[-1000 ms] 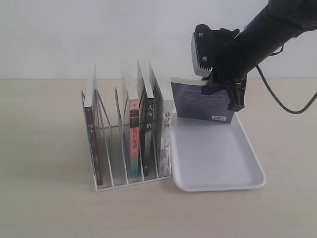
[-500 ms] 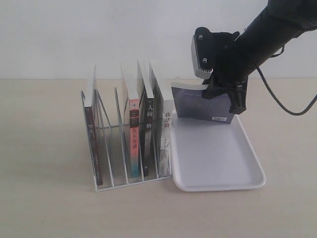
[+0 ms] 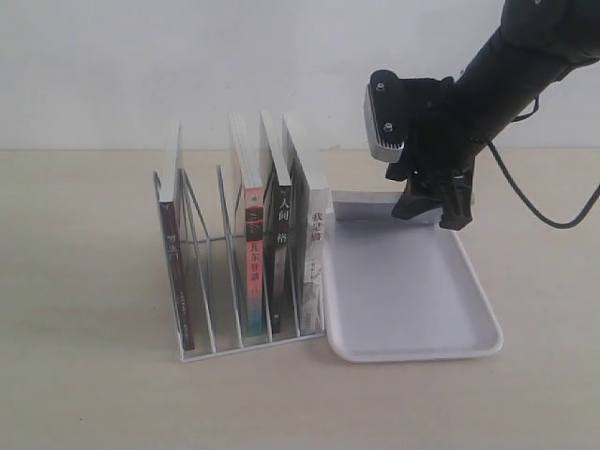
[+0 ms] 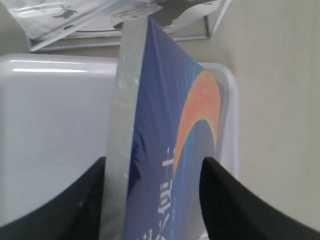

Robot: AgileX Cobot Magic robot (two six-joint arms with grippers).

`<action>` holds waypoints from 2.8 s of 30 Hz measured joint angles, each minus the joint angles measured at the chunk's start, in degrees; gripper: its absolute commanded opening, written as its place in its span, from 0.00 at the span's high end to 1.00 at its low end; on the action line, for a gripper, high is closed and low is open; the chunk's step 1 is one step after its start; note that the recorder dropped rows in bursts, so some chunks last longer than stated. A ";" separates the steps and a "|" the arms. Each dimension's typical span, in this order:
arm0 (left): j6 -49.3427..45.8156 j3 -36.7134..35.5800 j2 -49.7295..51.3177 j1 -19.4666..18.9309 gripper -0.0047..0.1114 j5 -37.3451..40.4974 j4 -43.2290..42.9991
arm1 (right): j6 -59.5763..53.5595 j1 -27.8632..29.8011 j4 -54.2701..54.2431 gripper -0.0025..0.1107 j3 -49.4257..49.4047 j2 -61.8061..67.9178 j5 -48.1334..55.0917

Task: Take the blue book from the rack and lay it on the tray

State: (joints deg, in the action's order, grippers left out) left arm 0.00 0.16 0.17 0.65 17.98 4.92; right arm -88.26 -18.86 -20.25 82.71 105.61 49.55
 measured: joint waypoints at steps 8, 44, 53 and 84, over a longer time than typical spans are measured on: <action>0.00 0.00 0.00 0.00 0.92 0.00 0.00 | 1.16 0.00 0.00 0.51 0.00 0.00 0.08; 0.00 0.00 0.00 0.00 0.92 0.00 0.00 | 60.92 0.00 -0.14 0.98 0.00 -20.78 7.77; 0.00 0.00 0.00 0.00 0.92 0.00 0.00 | 61.68 0.00 -0.14 0.98 0.00 -20.78 6.18; 0.00 0.00 0.00 0.00 0.92 0.00 0.00 | 61.79 0.00 -0.14 0.98 0.00 -20.51 6.05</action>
State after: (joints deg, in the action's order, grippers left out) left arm 0.00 0.16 0.17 0.65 17.98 4.92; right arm -26.48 -18.86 -20.39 82.71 85.10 55.60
